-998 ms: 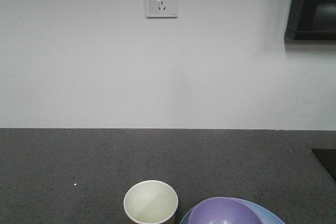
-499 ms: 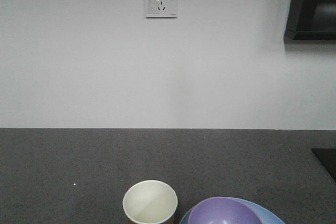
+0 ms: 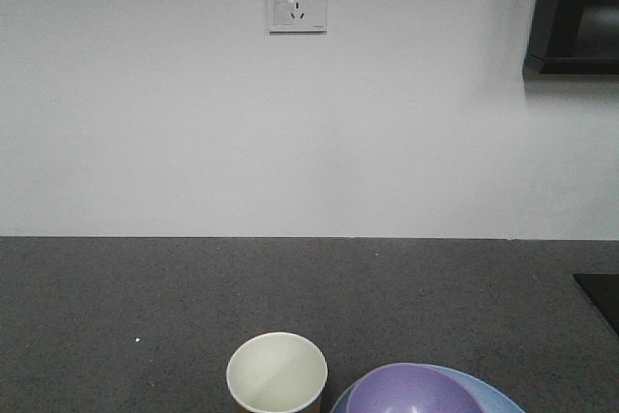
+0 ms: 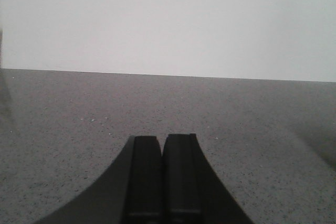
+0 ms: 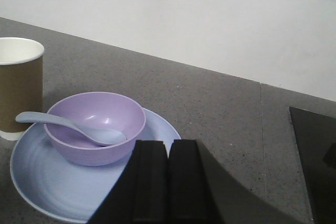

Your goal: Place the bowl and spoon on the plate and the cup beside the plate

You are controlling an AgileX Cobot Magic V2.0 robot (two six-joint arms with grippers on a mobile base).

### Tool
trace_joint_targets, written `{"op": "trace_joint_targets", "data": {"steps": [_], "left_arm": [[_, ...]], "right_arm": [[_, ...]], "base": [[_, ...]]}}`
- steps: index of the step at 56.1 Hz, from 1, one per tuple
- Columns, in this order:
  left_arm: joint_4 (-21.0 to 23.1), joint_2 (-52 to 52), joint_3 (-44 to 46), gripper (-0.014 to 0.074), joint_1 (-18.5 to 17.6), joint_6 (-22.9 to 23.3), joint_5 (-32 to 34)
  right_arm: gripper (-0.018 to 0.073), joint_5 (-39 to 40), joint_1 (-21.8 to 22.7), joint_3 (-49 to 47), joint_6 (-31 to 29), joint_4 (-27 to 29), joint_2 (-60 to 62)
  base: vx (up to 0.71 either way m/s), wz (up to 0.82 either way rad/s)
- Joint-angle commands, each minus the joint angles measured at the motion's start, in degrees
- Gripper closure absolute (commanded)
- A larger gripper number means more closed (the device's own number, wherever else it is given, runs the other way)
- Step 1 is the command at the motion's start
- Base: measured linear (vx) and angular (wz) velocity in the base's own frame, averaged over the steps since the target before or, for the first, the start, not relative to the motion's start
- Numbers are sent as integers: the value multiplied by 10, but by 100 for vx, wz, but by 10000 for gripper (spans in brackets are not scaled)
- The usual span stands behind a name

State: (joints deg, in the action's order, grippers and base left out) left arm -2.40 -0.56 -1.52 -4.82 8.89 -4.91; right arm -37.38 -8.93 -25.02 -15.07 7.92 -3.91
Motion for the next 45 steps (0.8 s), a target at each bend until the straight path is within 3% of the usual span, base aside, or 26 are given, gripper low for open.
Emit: {"op": "trace_joint_targets", "data": {"steps": [1, 13, 21, 29, 37, 45], "left_arm": [[4, -4, 14, 596, 0, -1, 49], [4, -4, 14, 596, 0, -1, 49], [4, -4, 14, 596, 0, -1, 49], [4, -4, 14, 596, 0, -1, 49], [4, -4, 14, 596, 0, -1, 49], [4, -4, 14, 596, 0, -1, 49]], "right_arm": [[568, 47, 1, -14, -5, -1, -9], [568, 70, 1, -8, -3, -1, -9], [568, 134, 1, 75, 14, 7, -2], [568, 230, 1, 186, 114, -8, 19], [568, 309, 1, 258, 238, -69, 42], [568, 324, 1, 270, 265, -79, 48]], "base": [[0, 0], [0, 0], [0, 0], [0, 0], [0, 0], [0, 0]]}}
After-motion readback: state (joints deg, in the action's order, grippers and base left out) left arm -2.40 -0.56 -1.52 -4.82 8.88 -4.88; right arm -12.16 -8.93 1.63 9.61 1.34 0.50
